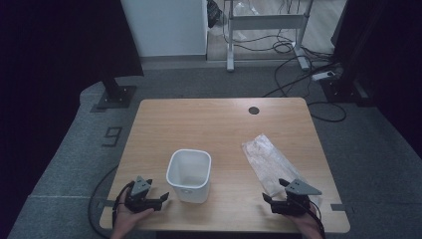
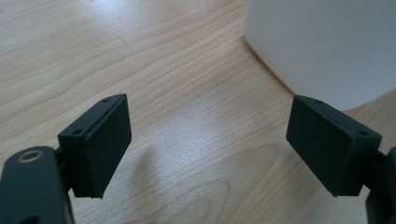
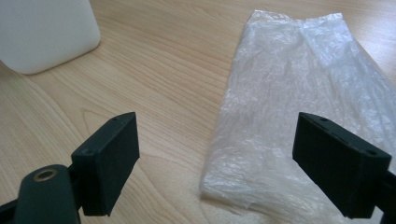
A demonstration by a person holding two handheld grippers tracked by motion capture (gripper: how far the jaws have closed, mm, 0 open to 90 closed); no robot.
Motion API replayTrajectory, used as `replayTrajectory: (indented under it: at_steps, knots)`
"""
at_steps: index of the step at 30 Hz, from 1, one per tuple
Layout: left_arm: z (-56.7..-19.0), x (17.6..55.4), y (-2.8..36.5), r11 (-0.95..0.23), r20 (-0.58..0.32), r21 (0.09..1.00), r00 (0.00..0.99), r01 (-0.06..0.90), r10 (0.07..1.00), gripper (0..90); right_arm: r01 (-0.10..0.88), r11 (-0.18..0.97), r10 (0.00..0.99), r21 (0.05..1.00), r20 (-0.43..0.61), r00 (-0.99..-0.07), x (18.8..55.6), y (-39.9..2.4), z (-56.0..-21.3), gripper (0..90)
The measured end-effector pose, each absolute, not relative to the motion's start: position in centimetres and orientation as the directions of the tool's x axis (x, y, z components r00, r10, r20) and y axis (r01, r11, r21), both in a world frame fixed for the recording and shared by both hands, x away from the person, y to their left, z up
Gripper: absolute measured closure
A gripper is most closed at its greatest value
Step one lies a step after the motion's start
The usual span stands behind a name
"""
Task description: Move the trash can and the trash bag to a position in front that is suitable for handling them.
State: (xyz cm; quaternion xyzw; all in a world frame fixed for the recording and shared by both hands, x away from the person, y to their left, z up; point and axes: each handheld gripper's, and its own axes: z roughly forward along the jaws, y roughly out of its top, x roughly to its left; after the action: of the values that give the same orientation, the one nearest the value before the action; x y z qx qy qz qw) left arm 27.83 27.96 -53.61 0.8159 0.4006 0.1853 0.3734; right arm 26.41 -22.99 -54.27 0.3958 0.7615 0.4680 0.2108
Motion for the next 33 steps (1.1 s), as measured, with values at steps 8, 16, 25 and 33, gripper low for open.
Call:
replayTrajectory:
  at_steps: [8,16,25,33]
  knots:
    - [-53.5,27.4,27.1,-0.445,-0.008,0.765,0.698,0.465,0.716,13.8,0.407,0.249,0.806,0.879,0.045,-0.59,26.4,-23.4,-54.3,14.5]
    - [-53.0,27.2,23.7,-0.49,0.027,0.779,0.76,0.391,0.649,13.3,0.409,0.246,0.807,0.879,0.048,-0.589,26.4,-23.4,-54.3,14.5]
    - [-52.7,27.9,19.8,-0.506,0.05,0.781,0.771,0.367,0.635,7.9,0.415,0.248,0.802,0.875,0.055,-0.595,26.5,-23.1,-54.5,14.5]
    - [-52.7,29.2,16.3,-0.501,0.068,0.78,0.745,0.375,0.664,9.2,0.413,0.232,0.808,0.881,0.063,-0.587,26.4,-23.5,-54.2,14.5]
